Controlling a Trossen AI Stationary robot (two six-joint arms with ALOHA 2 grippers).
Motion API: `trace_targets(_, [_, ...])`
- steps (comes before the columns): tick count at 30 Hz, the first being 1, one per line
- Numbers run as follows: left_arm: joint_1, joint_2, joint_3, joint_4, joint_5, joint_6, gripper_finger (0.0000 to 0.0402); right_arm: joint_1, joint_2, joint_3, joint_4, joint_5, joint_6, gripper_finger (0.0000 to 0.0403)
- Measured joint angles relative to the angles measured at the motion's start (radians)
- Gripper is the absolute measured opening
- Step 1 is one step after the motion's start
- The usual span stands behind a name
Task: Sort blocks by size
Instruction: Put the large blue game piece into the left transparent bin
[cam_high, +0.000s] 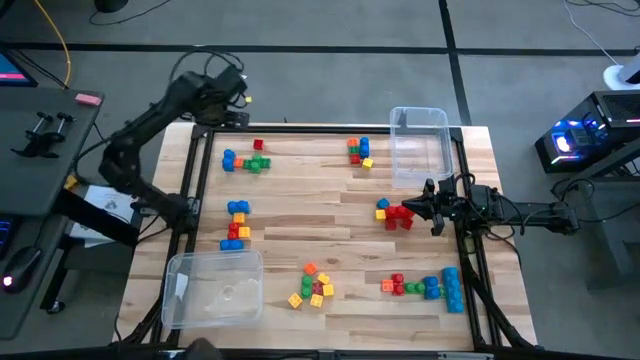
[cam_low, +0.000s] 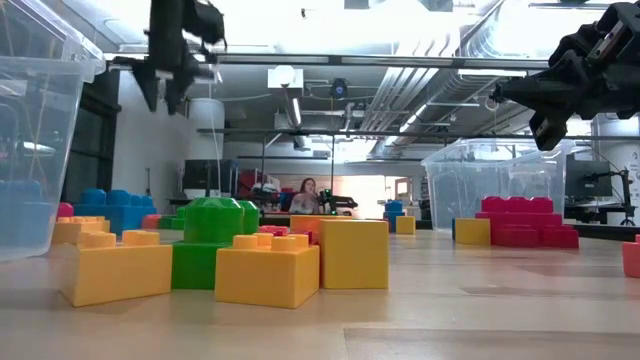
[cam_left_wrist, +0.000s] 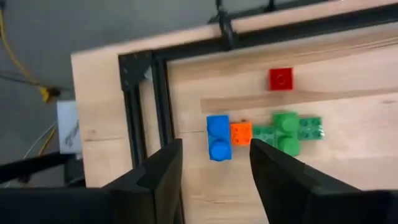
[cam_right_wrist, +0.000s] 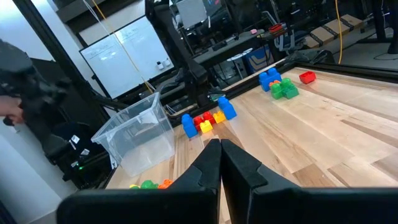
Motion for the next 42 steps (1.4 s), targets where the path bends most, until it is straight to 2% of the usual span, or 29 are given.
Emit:
trace_targets(7, [0.001, 0.072, -0.2, 0.096, 0.002, 0.015, 0.0182, 0.0, 0.0, 0.0, 0.0, 0.0, 0.0, 0.0005])
trace_targets(13, [0.034, 0.051, -0.413, 0.273, 0.073, 0.003, 0.0182, 0.0, 0.0, 0.0, 0.0, 0.0, 0.0, 0.0005])
trace_targets(18, [0.054, 0.032, -0.526, 0.409, 0.104, -0.011, 0.0182, 0.0, 0.0, 0.0, 0.0, 0.0, 0.0, 0.0005])
trace_targets(20, [0.063, 0.033, -0.55, 0.433, 0.124, -0.004, 0.0182, 0.0, 0.0, 0.0, 0.0, 0.0, 0.0, 0.0005])
trace_targets(25, [0.091, 0.032, -0.569, 0.5, 0.088, -0.008, 0.0182, 0.0, 0.0, 0.0, 0.0, 0.0, 0.0, 0.0005])
trace_targets(29, [0.124, 0.039, -0.59, 0.548, 0.143, 0.013, 0.0182, 0.0, 0.0, 0.0, 0.0, 0.0, 0.0, 0.0005])
trace_targets(42, [0.132, 0.085, -0.594, 0.579, 0.159, 0.006, 0.0182, 0.0, 0.0, 0.0, 0.0, 0.0, 0.0, 0.0005])
